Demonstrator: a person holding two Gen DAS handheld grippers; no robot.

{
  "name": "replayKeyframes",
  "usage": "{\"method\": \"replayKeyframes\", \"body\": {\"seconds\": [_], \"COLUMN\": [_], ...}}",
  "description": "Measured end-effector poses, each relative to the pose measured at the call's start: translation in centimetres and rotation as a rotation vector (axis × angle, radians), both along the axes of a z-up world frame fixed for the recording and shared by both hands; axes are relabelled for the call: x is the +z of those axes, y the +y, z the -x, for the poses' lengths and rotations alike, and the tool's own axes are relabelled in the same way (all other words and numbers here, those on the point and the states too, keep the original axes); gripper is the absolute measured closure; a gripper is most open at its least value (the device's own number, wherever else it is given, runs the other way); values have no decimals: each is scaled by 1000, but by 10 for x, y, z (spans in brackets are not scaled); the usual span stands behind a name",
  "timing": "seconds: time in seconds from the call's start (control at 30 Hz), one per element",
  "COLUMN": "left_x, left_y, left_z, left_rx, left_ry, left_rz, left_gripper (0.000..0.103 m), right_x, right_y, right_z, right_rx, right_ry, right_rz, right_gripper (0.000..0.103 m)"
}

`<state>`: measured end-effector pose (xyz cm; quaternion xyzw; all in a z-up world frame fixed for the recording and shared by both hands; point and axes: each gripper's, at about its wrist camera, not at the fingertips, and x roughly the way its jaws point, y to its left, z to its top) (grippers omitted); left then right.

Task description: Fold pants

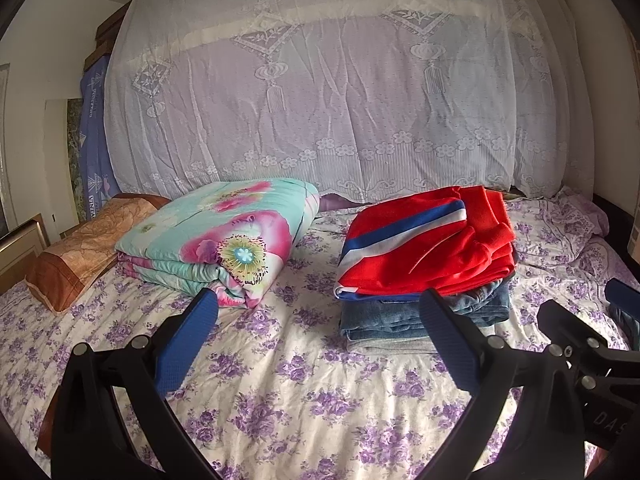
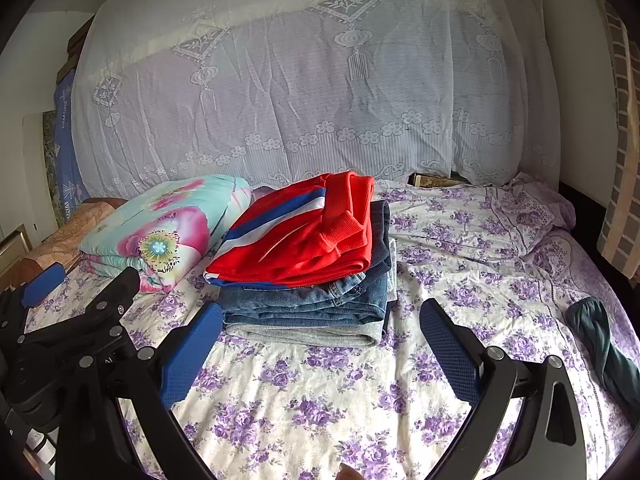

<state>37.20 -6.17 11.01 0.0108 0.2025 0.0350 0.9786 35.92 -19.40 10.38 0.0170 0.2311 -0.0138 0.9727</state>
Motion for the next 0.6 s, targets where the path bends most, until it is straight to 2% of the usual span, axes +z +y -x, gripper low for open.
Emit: {"method": "replayKeyframes", "body": {"seconds": [0.6], "left_x": [0], "left_y": [1], "left_z": [-1], "left_rx": [1], "left_ry": [8], "left_rz": [2], "left_gripper": [5], "right_x": [0], "right_y": [0], "right_z": [0], "right_rx": [1], "right_ry": [-1], "right_rz": [1], "right_gripper": [4]}}
